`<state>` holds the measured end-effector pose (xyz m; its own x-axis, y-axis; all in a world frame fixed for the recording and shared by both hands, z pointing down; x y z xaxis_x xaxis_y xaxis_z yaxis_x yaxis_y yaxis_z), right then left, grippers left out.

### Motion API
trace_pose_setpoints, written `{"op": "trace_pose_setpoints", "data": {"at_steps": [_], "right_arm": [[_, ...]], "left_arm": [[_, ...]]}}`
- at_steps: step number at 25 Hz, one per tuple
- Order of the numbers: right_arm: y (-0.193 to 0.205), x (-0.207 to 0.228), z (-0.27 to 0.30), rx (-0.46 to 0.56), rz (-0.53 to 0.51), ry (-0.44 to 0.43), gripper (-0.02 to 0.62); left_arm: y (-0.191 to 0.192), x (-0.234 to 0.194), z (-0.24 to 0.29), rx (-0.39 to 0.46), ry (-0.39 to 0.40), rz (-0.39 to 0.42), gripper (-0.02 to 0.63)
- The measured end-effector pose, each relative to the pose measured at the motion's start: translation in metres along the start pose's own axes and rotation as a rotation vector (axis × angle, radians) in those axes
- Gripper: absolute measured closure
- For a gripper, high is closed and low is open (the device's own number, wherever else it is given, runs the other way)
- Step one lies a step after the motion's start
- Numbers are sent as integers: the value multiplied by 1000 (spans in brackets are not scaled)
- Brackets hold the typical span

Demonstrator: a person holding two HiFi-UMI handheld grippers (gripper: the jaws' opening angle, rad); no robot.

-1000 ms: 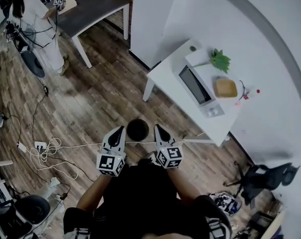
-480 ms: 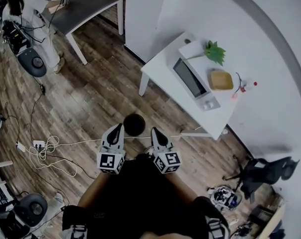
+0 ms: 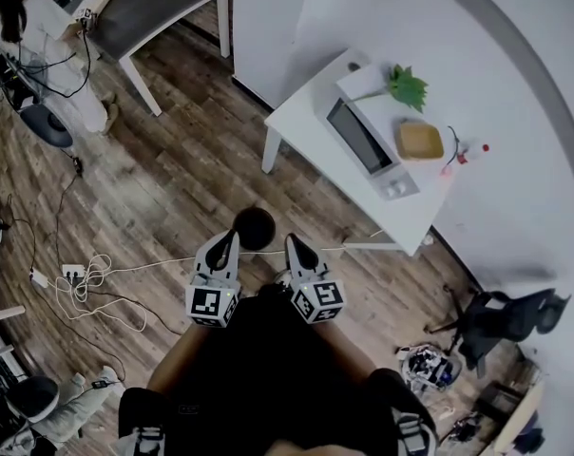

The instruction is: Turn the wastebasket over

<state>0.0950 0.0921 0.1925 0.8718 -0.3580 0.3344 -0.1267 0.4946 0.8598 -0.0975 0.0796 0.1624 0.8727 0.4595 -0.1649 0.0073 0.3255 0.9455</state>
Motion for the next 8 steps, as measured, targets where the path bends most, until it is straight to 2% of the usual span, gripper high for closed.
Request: {"op": "trace_pose_setpoints", "data": {"at_steps": [8], "right_arm": [[3,-10,-4,1,-3,1,563]], "left_arm": [[1,-3,-8,-9,11,4,571]]}}
Point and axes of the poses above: the fingertips, and each gripper's own axes: z forward along the fingers, x to its right, y out of its underside, the point moved 7 cm from there along -z, backward along the fingers, and after that the axes turned 7 degrees about -x, right-handed, at the moved point
